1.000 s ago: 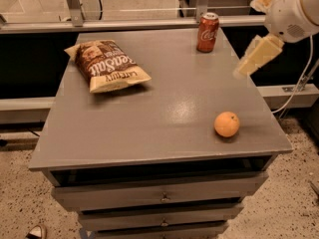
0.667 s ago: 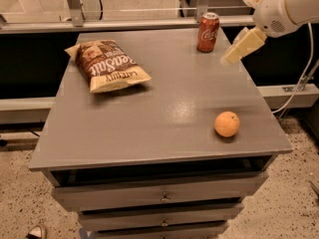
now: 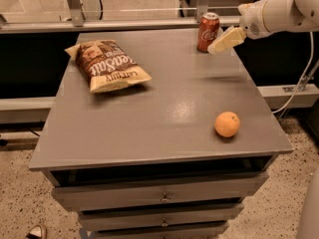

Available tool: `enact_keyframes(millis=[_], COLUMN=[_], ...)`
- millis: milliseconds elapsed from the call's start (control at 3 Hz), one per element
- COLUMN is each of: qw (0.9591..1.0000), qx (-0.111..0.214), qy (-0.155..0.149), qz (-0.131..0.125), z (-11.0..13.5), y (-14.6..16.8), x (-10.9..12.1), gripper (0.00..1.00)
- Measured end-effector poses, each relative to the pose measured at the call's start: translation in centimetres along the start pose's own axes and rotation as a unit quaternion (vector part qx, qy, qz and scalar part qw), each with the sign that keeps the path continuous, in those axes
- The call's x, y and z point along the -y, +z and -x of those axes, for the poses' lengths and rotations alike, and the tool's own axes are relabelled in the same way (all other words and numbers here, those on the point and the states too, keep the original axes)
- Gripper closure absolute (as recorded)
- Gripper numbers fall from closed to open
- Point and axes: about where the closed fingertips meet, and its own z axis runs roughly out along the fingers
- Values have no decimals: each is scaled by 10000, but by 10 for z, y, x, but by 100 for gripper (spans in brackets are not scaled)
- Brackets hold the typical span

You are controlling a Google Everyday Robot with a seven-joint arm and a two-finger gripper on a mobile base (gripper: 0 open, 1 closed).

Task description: Move coke can near orange

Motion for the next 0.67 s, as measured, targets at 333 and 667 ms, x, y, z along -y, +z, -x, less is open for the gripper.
enact_keyframes(millis=[333,667], qw=[9991,9961], qx=[130,381], qy=[397,787], qz=[-110,-109], z=[-15,-19], y=[24,50], x=[18,26], gripper=[0,0])
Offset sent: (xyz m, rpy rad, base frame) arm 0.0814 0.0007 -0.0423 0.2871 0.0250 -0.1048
